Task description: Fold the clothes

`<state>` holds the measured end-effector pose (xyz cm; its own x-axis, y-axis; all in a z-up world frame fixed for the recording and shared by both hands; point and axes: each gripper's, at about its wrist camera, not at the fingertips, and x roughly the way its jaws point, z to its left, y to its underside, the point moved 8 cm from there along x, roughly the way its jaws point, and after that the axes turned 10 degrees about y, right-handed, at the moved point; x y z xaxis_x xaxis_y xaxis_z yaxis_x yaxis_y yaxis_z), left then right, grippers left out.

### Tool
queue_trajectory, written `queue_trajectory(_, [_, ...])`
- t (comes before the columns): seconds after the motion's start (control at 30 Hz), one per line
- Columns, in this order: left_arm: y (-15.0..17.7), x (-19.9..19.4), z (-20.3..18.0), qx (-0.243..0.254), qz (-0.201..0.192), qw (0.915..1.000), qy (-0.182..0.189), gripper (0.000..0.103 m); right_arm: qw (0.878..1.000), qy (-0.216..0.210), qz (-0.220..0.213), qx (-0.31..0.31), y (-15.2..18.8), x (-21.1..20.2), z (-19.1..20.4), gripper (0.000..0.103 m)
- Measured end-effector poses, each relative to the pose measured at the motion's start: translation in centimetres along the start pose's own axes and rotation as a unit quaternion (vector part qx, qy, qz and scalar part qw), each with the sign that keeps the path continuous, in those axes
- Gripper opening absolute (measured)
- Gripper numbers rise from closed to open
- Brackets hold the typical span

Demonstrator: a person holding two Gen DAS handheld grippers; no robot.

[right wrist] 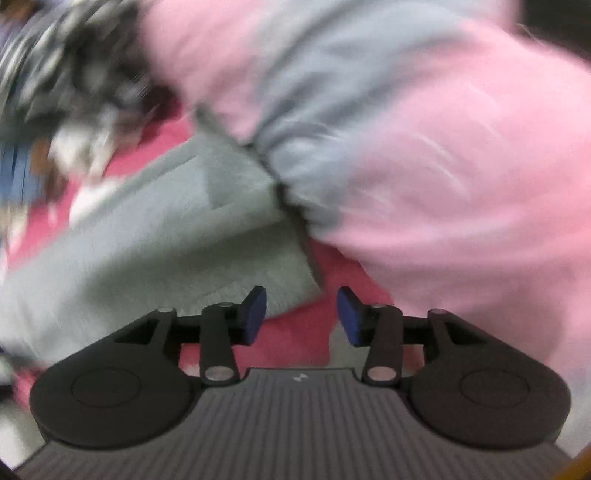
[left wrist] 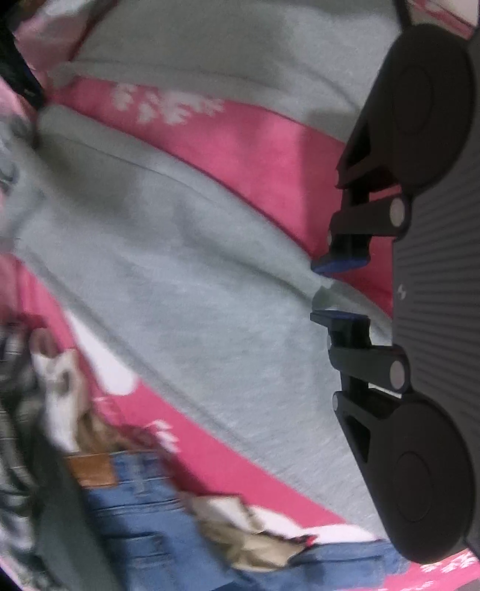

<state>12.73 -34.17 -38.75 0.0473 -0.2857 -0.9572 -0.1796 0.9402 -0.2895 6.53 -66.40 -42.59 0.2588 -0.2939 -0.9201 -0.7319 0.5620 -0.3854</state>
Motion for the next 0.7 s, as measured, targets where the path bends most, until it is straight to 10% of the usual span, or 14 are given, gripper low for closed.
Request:
queue_trajectory(0.33, [-7.1,2.6,-5.2,-0.019,-0.058,0.9973,0.04,0.024,0.994,-0.033,0.065,0.079,-2.2,1.2,-1.0,0.04])
queue_trajectory(0.7, [-10.2,7.0,-7.9,0.002,-0.06,0.9979,0.025,0.021,0.936,-0.069,0.166,0.303,-1.9,0.9,-1.5,0.041])
